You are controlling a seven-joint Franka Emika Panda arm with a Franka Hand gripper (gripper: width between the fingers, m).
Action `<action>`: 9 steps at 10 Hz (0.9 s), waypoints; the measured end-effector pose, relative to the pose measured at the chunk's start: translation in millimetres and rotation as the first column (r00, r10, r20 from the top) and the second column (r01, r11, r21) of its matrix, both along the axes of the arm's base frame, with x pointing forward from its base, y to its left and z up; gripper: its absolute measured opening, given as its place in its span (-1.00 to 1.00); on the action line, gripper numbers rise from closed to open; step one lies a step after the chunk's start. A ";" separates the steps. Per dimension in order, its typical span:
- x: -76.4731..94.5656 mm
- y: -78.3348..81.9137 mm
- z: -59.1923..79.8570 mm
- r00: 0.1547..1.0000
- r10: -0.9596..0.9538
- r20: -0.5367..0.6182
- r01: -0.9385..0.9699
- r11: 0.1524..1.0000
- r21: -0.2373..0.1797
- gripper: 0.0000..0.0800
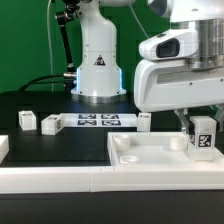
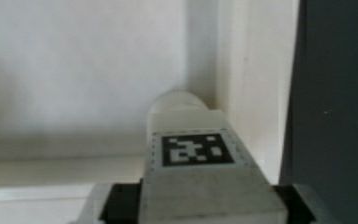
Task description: Assemble square table
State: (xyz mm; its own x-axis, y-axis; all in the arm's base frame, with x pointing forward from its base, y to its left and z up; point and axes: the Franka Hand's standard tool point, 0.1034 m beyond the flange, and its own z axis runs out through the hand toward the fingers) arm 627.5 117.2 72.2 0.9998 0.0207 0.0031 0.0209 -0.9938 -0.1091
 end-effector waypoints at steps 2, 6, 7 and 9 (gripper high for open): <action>0.1 -0.5 0.0 0.999 -0.031 -0.003 0.031 1.000 0.000 -0.27; -0.3 -1.2 -1.2 0.943 -0.331 -0.035 0.332 0.943 0.006 -0.27; -0.2 -1.0 -1.3 0.916 -0.399 -0.041 0.399 0.917 0.004 -0.27; -0.4 1.0 -1.9 0.814 -0.578 -0.058 0.579 0.815 -0.005 -0.27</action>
Offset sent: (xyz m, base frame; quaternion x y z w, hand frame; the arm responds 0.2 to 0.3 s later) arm 0.0000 0.0000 0.0000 0.0000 0.0000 0.0650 0.9979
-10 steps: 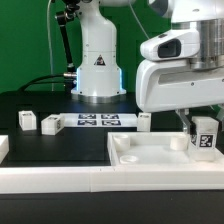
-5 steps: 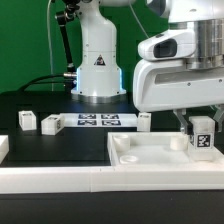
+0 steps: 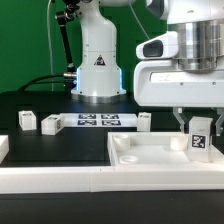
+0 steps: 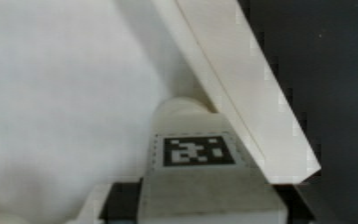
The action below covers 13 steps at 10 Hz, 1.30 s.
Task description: Assemble square table
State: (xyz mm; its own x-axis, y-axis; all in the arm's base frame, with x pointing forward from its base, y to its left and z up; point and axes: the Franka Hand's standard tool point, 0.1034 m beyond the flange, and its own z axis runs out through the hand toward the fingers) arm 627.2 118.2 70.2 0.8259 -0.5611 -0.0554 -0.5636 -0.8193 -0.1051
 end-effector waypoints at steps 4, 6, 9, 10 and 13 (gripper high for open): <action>-0.3 2.2 -0.7 0.921 -0.387 -0.047 0.388 0.922 0.007 -0.27; -1.0 5.7 -0.9 0.850 -0.524 -0.057 0.525 0.851 0.006 -0.27; -1.1 9.2 -0.6 0.751 -0.655 -0.083 0.658 0.753 0.006 -0.27; -1.1 10.1 -0.7 0.714 -0.694 -0.094 0.697 0.717 0.007 -0.27; -0.4 10.2 -0.8 0.673 -0.733 -0.103 0.737 0.676 0.010 -0.27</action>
Offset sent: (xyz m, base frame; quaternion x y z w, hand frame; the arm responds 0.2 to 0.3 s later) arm 0.0025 -0.0010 -0.0008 0.0219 0.0116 0.2621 0.9647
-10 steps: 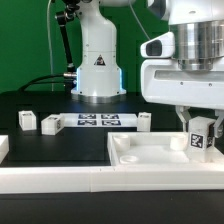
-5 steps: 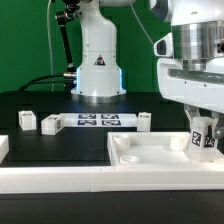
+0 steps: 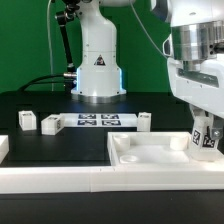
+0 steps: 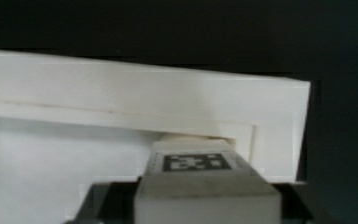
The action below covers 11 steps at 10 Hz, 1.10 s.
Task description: Assemble square table
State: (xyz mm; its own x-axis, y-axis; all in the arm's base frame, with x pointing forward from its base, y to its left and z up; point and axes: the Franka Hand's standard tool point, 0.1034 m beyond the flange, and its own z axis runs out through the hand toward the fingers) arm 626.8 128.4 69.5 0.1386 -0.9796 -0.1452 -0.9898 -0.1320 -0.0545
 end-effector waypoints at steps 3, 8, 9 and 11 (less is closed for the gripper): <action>-2.5 1.7 1.0 0.976 0.219 0.011 -0.219 0.976 -0.010 0.32; -2.4 1.5 0.4 0.792 0.607 0.066 -0.606 0.795 -0.042 0.62; -2.3 1.1 0.5 0.742 0.666 0.074 -0.664 0.746 -0.050 0.62; -0.3 -1.6 3.1 0.580 0.810 0.082 -0.805 0.586 -0.089 0.62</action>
Offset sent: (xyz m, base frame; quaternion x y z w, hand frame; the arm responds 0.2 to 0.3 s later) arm -0.0034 0.0053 0.0000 -0.0164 0.0110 -0.2319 0.9725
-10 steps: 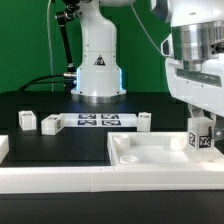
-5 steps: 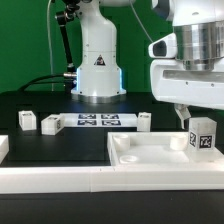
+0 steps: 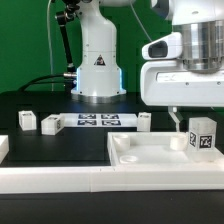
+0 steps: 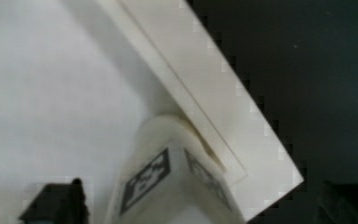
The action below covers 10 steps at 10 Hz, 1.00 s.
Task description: Assemble square table
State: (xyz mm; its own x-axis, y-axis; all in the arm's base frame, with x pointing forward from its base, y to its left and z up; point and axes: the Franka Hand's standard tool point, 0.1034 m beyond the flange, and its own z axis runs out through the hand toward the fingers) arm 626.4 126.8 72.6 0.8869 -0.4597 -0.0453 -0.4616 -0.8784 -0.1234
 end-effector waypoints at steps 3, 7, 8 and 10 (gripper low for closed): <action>2.1 -1.4 1.6 0.970 0.242 0.030 -0.241 0.970 -0.036 0.62; 2.8 -4.9 1.1 0.884 0.465 0.043 -0.462 0.884 -0.067 0.39; 2.7 -5.0 1.0 0.884 0.465 0.043 -0.462 0.884 -0.067 0.06; 2.7 -8.8 0.1 0.884 0.465 0.039 -0.462 0.884 -0.071 -0.27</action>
Offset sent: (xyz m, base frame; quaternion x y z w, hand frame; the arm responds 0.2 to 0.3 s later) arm 0.0049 -0.0040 0.0047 -0.0147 0.0073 -0.2289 0.9733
